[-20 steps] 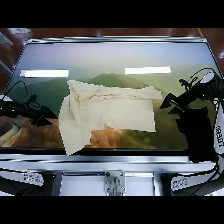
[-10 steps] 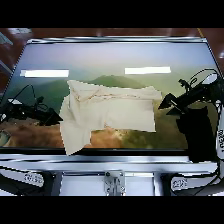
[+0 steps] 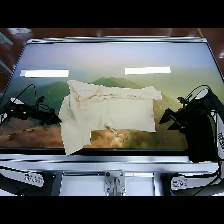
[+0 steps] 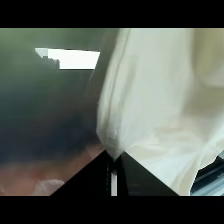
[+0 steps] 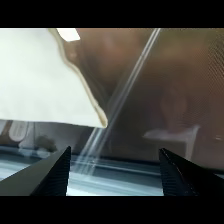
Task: Fold the shirts.
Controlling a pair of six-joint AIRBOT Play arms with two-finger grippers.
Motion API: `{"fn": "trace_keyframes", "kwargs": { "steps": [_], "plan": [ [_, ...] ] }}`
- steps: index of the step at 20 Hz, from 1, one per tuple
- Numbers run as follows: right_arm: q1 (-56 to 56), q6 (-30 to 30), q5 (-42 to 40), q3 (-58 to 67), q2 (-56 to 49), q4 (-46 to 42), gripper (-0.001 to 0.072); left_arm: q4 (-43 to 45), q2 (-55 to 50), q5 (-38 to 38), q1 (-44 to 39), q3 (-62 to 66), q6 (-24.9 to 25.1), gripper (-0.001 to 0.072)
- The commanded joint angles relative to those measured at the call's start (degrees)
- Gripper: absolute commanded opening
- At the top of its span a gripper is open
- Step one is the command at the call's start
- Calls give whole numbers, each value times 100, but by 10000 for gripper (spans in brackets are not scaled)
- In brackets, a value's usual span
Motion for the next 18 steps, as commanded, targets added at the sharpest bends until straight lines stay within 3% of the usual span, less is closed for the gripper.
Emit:
{"fn": "trace_keyframes", "kwargs": {
  "steps": [1, 9, 11, 13, 14, 18],
  "plan": [
    [7, -17, -651, -455, -22, 306, 644, -13, 22, -278, 4, 7, 24, 38],
    [551, -291, -999, -483, -442, 981, 642, -13, 22, -442, 7, 7, 33, 38],
    [754, -236, -1401, -483, -439, 973, 464, -13, 22, -446, 7, 24, 92, 38],
    [885, -267, -1650, -422, -435, 1117, 154, -11, 136, -431, -7, 160, 229, 37],
    [944, -358, -1633, -304, -404, 1141, 87, -7, 251, -411, -7, 295, 236, 36],
    [1222, -1189, -1305, 756, 308, 1141, 60, -136, 1198, -382, -66, 1377, 269, 36]
  ]
}}
